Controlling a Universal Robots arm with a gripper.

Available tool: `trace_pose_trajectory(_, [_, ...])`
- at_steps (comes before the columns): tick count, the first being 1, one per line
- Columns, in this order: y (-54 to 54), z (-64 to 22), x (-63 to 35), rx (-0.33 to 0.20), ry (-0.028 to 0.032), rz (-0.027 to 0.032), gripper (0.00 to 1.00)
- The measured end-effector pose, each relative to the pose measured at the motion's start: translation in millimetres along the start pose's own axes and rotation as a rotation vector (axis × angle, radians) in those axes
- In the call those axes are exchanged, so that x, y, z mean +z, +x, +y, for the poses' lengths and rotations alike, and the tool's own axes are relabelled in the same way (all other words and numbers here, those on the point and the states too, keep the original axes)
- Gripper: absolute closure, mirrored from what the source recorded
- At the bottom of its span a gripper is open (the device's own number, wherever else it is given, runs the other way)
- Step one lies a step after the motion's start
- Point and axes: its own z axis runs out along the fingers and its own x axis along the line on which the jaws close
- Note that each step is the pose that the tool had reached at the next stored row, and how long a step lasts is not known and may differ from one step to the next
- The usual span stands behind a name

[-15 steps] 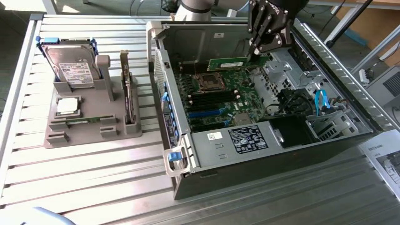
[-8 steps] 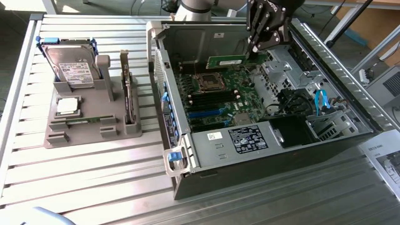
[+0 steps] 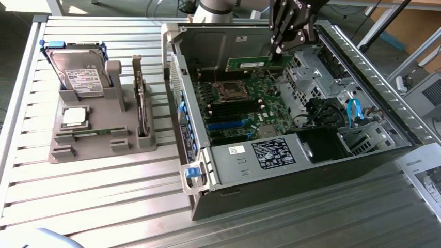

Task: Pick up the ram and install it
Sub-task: 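Pick up the ram and move it above insertion slot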

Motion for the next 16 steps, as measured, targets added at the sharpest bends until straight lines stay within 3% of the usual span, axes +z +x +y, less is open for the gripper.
trace_pose_trajectory(6, [-7.2,-0.1,0.3,0.000,-0.0001,0.0002,0.88])
trace_pose_trajectory(16, [-7.2,-0.1,6.0,0.000,0.0004,0.0001,0.88])
